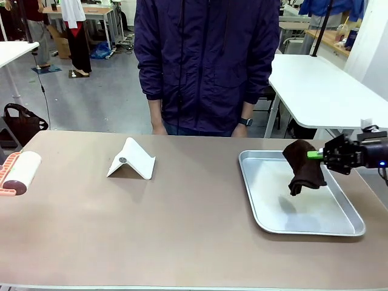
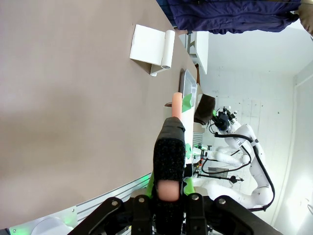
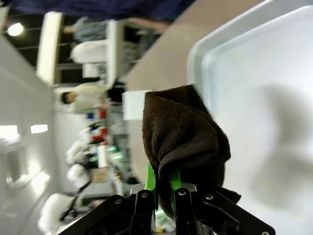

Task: Clean the surface of the table.
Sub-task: Clean the area not pointed to by the person.

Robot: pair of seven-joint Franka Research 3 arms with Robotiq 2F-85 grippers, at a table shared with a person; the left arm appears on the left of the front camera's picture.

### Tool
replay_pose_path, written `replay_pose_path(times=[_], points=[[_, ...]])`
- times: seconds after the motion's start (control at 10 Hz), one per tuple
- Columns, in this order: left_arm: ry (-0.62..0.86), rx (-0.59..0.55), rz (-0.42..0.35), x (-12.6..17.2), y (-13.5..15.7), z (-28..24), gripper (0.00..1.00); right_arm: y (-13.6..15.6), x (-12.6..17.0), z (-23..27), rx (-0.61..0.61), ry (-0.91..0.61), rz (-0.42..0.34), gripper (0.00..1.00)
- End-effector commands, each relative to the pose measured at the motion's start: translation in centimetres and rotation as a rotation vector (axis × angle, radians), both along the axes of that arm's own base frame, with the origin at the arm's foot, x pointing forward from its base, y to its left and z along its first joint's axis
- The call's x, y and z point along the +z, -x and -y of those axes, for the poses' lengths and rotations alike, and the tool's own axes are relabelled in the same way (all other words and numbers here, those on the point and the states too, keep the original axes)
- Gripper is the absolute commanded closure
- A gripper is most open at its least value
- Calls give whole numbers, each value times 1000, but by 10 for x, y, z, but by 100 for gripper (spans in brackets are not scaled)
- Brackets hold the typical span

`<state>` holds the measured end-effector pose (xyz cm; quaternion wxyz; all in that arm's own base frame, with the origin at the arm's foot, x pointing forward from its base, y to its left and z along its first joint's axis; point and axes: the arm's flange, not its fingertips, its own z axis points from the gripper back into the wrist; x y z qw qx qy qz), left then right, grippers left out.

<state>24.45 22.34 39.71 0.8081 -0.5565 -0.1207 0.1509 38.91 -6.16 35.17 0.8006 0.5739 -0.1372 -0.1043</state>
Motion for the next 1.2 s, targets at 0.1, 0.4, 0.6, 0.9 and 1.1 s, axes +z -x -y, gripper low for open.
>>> replay_pose_path(times=[0.1, 0.4, 0.6, 0.9, 1.1], points=[[15, 14, 7, 3, -2, 2, 78, 53, 20, 9, 90, -250, 16, 100], [15, 14, 7, 3, -2, 2, 78, 115, 41, 10, 194, -259, 12, 100], [15, 14, 7, 3, -2, 2, 78, 139, 37, 16, 229, -223, 27, 100], [15, 14, 7, 3, -2, 2, 78, 83, 43, 46, 226, -232, 18, 100], [15, 14, 7, 3, -2, 2, 78, 83, 43, 46, 226, -232, 18, 100]])
